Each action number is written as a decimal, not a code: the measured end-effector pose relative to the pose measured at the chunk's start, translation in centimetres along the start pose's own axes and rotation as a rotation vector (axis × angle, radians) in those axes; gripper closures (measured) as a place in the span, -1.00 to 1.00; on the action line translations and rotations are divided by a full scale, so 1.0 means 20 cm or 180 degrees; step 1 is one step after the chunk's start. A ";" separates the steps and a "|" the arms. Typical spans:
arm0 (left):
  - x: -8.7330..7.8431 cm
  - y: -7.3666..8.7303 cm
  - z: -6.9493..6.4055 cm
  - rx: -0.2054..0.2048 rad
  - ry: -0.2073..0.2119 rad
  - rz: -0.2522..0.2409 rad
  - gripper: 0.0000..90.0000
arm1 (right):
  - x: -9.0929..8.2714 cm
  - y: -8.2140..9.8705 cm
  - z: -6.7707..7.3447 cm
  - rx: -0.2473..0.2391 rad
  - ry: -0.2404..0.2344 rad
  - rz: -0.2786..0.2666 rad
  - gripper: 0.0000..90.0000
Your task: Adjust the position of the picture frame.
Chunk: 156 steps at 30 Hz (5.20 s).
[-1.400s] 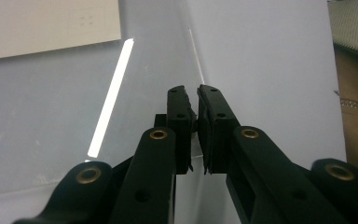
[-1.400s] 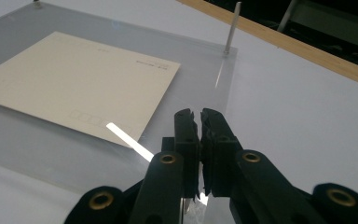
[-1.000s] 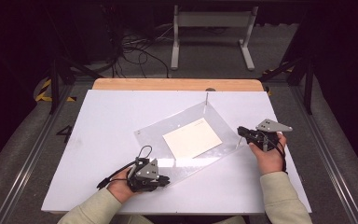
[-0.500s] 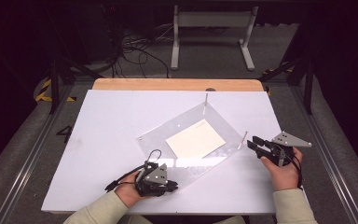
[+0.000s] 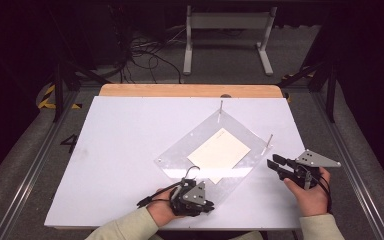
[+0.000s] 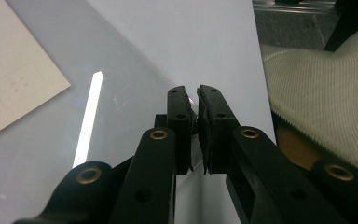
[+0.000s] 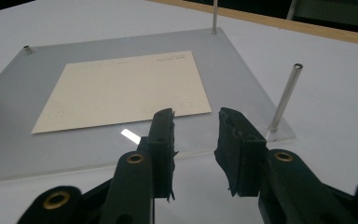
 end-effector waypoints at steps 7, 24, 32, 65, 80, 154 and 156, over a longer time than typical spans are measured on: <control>0.06 -0.05 -0.02 -0.0037 0.0066 -0.0053 0.85 | 0.02 0.02 0.00 0.0041 -0.0053 0.0032 0.44; -0.44 0.21 0.46 -0.1110 -0.0682 -0.0233 0.06 | 0.06 0.03 0.04 0.0036 -0.0166 0.0099 0.45; -0.48 0.39 0.61 -0.1550 -0.1033 0.0023 0.39 | 0.06 0.03 0.04 0.0037 -0.0193 0.0111 0.45; -0.34 0.40 0.49 -0.0843 -0.0941 0.0488 0.85 | 0.03 -0.01 -0.06 0.0125 0.0030 -0.0051 0.48; -0.35 0.41 0.44 -0.0877 -0.0817 0.0376 0.85 | 0.19 -0.11 -0.35 0.0320 0.0652 0.0265 0.53; -0.47 0.43 0.06 -0.0622 -0.0102 0.0283 0.62 | 0.78 -0.45 -0.31 -0.0197 -0.0007 0.0557 0.84; -0.51 0.43 0.10 -0.0807 -0.0094 -0.0007 0.49 | 0.75 -0.44 -0.32 -0.0172 0.0016 0.0293 0.51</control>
Point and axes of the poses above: each handheld gripper's, and its own axes: x roughly forward along the jaws, y roughly out of its underside, z roughly to its left, the point moved 2 cm from there along x, roughly forward along the jaws, and after that the axes turned 13 degrees about -y, right-handed, at the moved point
